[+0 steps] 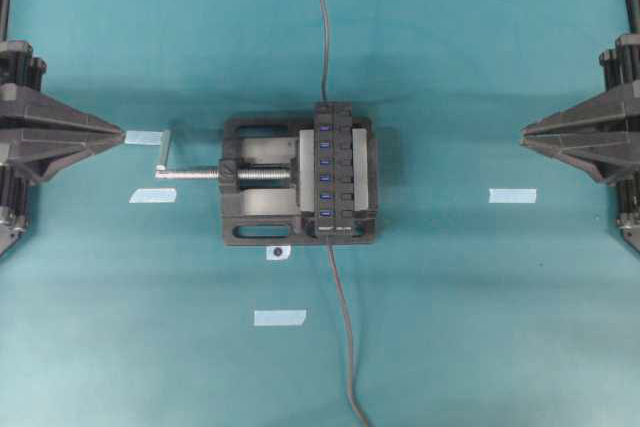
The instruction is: Insert the USB into the front port of the fixed hub.
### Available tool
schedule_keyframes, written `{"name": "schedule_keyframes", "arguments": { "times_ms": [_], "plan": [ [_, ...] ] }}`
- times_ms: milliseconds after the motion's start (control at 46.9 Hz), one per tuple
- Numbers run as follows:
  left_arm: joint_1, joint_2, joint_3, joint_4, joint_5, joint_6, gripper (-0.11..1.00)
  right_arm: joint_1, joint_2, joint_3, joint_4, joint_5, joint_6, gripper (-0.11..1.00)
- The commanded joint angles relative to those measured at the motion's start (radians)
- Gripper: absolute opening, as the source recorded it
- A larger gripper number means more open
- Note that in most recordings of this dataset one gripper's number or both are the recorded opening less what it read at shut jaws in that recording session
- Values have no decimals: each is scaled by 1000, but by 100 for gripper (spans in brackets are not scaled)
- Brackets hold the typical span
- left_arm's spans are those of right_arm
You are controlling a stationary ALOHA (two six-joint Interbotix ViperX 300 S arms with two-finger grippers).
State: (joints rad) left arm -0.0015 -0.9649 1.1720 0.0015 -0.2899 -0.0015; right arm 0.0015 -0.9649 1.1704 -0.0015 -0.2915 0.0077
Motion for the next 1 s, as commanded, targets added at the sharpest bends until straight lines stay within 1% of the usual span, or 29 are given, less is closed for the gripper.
{"name": "schedule_keyframes", "arguments": {
  "times_ms": [0, 43, 85, 128, 170, 256, 384, 447, 533, 661, 724, 852, 980],
  "plan": [
    [6, 23, -15, 12, -6, -40, 13, -21, 8, -9, 9, -5, 6, 16],
    [12, 29, -21, 11, -2, -52, 11, -35, 6, -9, 41, 6, 14, 14],
    [15, 37, -28, 12, 2, -63, 5, -51, 6, -15, 71, 23, 28, 8],
    [15, 44, -35, 11, 6, -67, 0, -69, 8, -23, 86, 51, 43, 3],
    [15, 52, -48, 12, 15, -67, 0, -84, 9, -31, 83, 80, 55, 1],
    [15, 61, -66, 12, 46, -67, 0, -98, 9, -49, 72, 137, 57, -1],
    [14, 67, -94, 14, 110, -66, 0, -123, 15, -74, 49, 187, 57, -2],
    [14, 66, -101, 12, 143, -66, 0, -132, 29, -89, 46, 206, 57, -2],
    [12, 60, -110, 12, 164, -64, 0, -144, 67, -117, 44, 245, 57, -2],
    [12, 54, -130, 17, 173, -60, 0, -150, 156, -179, 44, 350, 54, -2],
    [12, 51, -138, 18, 183, -54, 0, -152, 199, -206, 43, 383, 51, -2],
    [12, 51, -138, 18, 221, -38, 0, -158, 272, -235, 28, 407, 51, -2],
    [12, 51, -135, 18, 298, -32, 0, -183, 333, -252, 12, 407, 52, -2]
  ]
}}
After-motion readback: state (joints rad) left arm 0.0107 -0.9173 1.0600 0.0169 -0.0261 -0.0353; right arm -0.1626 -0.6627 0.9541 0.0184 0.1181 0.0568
